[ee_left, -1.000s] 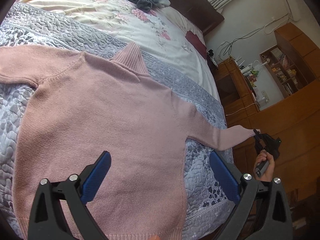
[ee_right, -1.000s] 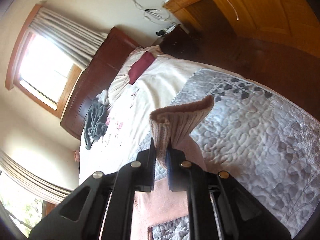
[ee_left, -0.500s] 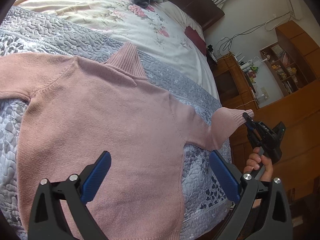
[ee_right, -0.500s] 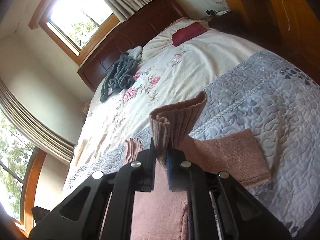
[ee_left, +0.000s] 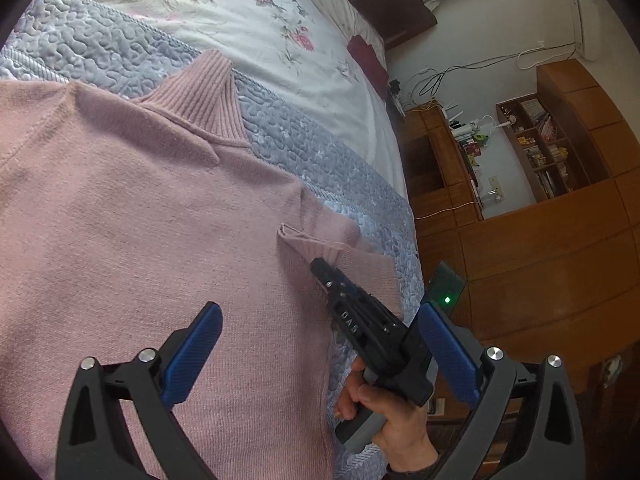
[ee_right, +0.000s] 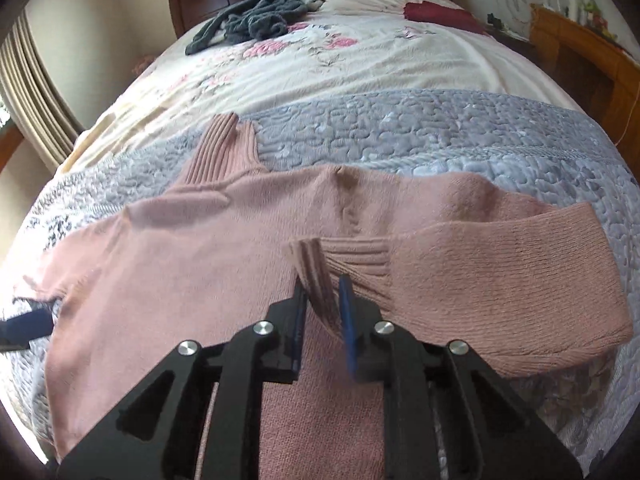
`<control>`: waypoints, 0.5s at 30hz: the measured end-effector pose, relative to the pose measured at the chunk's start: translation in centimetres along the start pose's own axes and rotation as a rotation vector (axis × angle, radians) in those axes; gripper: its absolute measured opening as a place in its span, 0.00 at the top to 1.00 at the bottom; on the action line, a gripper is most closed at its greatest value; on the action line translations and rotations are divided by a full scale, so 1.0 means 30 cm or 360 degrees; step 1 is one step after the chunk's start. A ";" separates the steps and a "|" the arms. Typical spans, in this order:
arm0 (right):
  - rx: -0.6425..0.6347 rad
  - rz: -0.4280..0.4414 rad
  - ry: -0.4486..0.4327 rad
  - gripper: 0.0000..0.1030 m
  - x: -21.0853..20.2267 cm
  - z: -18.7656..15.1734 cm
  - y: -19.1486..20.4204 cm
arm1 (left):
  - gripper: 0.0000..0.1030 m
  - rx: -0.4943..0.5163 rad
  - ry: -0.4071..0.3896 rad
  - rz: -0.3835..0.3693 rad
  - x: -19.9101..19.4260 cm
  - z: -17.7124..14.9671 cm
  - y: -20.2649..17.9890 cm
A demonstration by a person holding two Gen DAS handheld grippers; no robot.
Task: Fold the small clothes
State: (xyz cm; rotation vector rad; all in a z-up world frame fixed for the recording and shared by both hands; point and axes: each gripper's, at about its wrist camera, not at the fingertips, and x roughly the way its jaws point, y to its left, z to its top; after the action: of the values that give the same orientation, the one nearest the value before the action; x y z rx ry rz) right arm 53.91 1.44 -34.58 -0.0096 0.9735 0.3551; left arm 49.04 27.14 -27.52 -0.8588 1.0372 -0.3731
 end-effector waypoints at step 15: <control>0.0632 0.0187 -0.0655 0.38 -0.323 -0.329 -0.145 | 0.04 -0.0255 0.0466 -0.0031 0.543 0.096 0.094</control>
State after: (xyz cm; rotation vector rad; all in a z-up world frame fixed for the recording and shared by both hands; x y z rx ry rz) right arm 42.30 -7.13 -32.98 0.4670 0.6230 0.2523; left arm 59.12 19.76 -38.72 -0.9772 1.3440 -0.4457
